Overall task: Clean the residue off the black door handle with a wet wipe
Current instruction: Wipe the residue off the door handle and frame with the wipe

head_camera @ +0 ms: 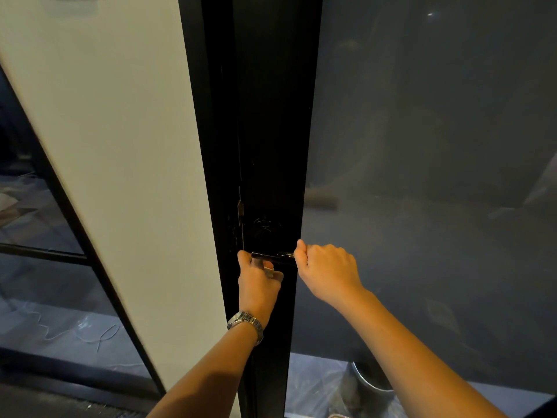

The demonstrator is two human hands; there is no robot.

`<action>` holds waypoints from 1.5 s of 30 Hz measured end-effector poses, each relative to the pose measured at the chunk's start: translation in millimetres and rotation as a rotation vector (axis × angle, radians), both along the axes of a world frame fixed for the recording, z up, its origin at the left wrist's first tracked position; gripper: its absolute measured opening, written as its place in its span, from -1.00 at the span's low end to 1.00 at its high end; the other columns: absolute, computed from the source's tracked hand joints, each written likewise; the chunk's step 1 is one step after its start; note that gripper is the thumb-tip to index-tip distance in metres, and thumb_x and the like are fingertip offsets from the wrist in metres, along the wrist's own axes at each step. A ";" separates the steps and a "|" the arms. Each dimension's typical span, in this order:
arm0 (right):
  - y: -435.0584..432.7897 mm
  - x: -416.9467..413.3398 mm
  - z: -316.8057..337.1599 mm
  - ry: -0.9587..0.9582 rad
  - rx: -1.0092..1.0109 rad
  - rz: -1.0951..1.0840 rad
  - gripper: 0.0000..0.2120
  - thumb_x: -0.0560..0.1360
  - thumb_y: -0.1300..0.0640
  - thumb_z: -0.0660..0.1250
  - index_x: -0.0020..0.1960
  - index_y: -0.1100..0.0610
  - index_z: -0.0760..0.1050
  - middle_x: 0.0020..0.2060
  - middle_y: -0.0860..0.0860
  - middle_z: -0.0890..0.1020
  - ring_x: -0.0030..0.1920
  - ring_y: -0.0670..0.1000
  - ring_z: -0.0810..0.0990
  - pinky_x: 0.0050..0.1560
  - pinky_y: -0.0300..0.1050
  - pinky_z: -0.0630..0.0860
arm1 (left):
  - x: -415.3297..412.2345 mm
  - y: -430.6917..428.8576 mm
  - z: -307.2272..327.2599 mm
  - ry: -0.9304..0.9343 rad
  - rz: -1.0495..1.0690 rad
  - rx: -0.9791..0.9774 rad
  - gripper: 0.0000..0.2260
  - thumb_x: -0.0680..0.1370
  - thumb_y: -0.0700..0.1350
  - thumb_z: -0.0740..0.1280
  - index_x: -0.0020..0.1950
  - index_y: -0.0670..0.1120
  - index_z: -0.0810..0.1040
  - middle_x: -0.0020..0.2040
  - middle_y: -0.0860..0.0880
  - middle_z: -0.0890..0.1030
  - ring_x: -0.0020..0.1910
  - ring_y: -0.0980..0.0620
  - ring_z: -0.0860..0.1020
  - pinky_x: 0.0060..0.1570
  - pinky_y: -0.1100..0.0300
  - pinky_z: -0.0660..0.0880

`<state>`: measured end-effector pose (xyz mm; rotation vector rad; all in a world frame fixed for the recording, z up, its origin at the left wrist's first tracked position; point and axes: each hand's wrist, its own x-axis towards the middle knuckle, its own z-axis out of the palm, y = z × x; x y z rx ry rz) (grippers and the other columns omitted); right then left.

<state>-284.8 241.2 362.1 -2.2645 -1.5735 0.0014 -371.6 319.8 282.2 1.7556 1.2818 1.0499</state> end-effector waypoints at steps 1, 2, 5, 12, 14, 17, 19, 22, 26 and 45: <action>0.1 0.2 -0.8 -0.003 0.004 0.002 -0.49 0.65 -0.02 -0.12 -0.43 0.09 0.20 -0.51 -0.01 0.32 -0.49 -0.01 0.25 -0.45 -0.12 0.19 | -0.1 0.3 -0.9 -0.029 0.014 -0.021 -0.74 0.42 -0.33 0.39 0.07 -0.31 0.45 -0.13 0.16 0.32 -0.33 0.17 0.42 -0.39 0.64 0.36; 0.5 0.3 -1.5 -0.003 0.010 0.004 -0.49 0.65 -0.02 -0.12 -0.44 0.09 0.20 -0.51 -0.01 0.32 -0.49 -0.01 0.26 -0.46 -0.12 0.18 | -0.5 0.5 -2.0 -0.054 0.024 -0.033 -0.72 0.42 -0.33 0.39 0.09 -0.32 0.44 -0.17 0.21 0.32 -0.32 0.18 0.44 -0.40 0.63 0.36; 0.6 0.9 -2.2 0.006 0.029 0.007 -0.49 0.65 -0.02 -0.12 -0.43 0.10 0.21 -0.51 0.00 0.33 -0.43 0.05 0.35 -0.39 -0.12 0.26 | -1.4 0.3 -5.8 -0.109 0.049 -0.016 -0.71 0.40 -0.32 0.41 0.08 -0.31 0.45 -0.18 0.23 0.32 -0.29 0.20 0.44 -0.37 0.64 0.37; 1.1 0.6 -1.9 0.008 0.039 0.016 -0.50 0.65 -0.03 -0.12 -0.43 0.09 0.21 -0.50 -0.01 0.32 -0.36 0.09 0.40 -0.33 -0.09 0.28 | 3.8 7.8 -7.4 0.137 0.002 0.110 -0.73 0.43 -0.31 0.36 0.12 -0.26 0.45 0.20 -0.11 0.34 -0.08 0.02 0.47 -0.20 0.46 0.44; 1.3 1.1 -2.4 -0.003 0.031 0.019 -0.49 0.65 -0.03 -0.12 -0.43 0.09 0.21 -0.50 -0.01 0.33 -0.42 0.06 0.36 -0.40 -0.11 0.24 | 5.0 10.9 -11.3 0.278 -0.039 0.188 -0.73 0.47 -0.30 0.29 0.17 -0.26 0.43 0.22 -0.19 0.40 0.11 -0.03 0.41 0.07 0.44 0.35; 1.4 1.6 -3.0 -0.016 0.030 0.021 -0.49 0.65 -0.03 -0.12 -0.43 0.09 0.21 -0.51 -0.01 0.33 -0.46 0.03 0.32 -0.45 -0.12 0.19 | 4.4 14.3 -18.4 0.372 -0.057 0.235 -0.76 0.51 -0.23 0.25 0.18 -0.17 0.43 0.26 -0.18 0.40 0.12 0.05 0.35 0.04 0.55 0.22; 1.1 1.4 -3.3 -0.023 0.036 0.019 -0.49 0.65 -0.03 -0.11 -0.44 0.09 0.22 -0.51 -0.01 0.33 -0.42 0.06 0.36 -0.42 -0.12 0.21 | 3.4 14.5 -19.8 0.403 -0.052 0.249 -0.77 0.52 -0.21 0.25 0.17 -0.16 0.45 0.25 -0.17 0.42 0.20 -0.03 0.37 0.15 0.39 0.31; 1.0 1.4 -3.1 -0.022 0.030 0.013 -0.48 0.65 -0.02 -0.11 -0.44 0.09 0.22 -0.52 -0.01 0.33 -0.46 0.03 0.32 -0.42 -0.12 0.22 | -0.6 12.4 -12.8 0.422 -0.071 0.268 -0.83 0.50 -0.21 0.29 0.07 -0.19 0.52 0.20 -0.10 0.46 0.21 -0.02 0.39 0.13 0.35 0.33; 1.7 2.1 -2.7 -0.026 0.017 0.014 -0.47 0.65 -0.02 -0.11 -0.45 0.10 0.23 -0.53 0.00 0.33 -0.50 -0.01 0.26 -0.45 -0.13 0.20 | -8.5 7.2 2.0 0.178 -0.063 0.111 -0.89 0.43 -0.26 0.39 -0.07 -0.19 0.53 0.16 -0.12 0.45 -0.11 0.02 0.49 -0.13 0.36 0.41; 1.9 3.3 -2.5 -0.023 0.005 0.014 -0.48 0.65 -0.03 -0.12 -0.44 0.09 0.22 -0.52 -0.01 0.34 -0.50 -0.02 0.27 -0.44 -0.12 0.19 | -4.6 3.4 3.3 0.570 -0.159 0.306 -0.64 0.55 -0.20 0.22 0.34 -0.19 0.31 0.35 -0.15 0.29 0.26 -0.11 0.38 0.29 0.17 0.37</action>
